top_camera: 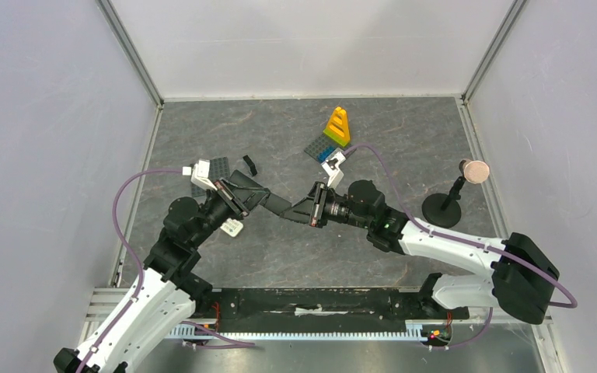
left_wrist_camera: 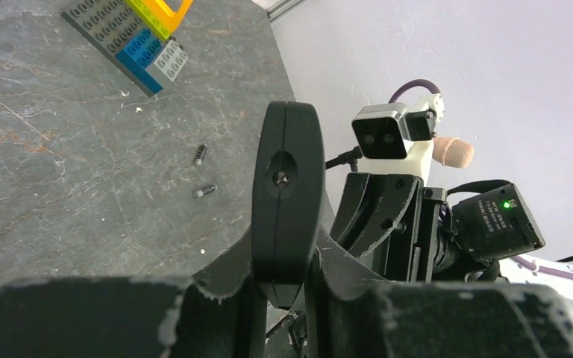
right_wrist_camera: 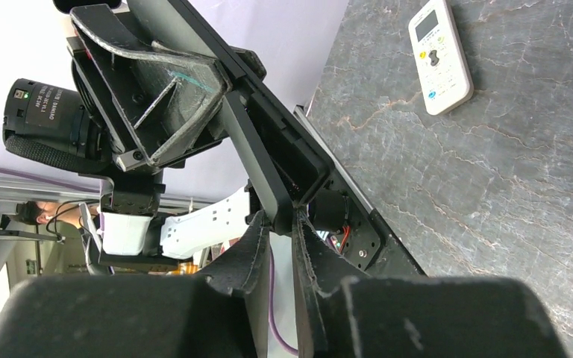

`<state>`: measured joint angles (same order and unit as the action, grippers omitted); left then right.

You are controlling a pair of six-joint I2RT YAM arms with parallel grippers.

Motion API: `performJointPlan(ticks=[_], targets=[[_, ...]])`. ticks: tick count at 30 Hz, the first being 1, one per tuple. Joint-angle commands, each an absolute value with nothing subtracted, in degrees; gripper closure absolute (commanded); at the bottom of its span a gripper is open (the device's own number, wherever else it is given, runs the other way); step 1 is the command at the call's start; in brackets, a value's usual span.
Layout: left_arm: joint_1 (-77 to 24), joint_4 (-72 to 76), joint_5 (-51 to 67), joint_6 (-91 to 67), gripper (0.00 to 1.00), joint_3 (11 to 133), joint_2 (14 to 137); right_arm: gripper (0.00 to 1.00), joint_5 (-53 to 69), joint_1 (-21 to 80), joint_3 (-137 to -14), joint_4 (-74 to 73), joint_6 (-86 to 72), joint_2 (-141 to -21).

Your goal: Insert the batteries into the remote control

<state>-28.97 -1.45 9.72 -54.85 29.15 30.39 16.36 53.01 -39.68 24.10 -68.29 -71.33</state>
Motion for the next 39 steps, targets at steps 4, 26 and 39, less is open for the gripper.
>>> performJointPlan(ticks=[4, 26, 39], targets=[[-29.00, -2.50, 10.00, -50.45, 0.98, 30.98, 30.36, 1.00, 12.59, 52.56, -39.36, 26.08, -66.05, -69.13], [-29.02, -12.97, -2.32, -49.31, 0.98, 26.54, 31.35, 1.00, 0.92, 52.55, -31.34, 12.74, -57.92, -72.63], [-29.01, -7.60, 6.47, -47.14, 0.98, 25.79, 32.61, 0.72, -6.95, 52.56, -34.71, -0.63, -56.78, -81.15]])
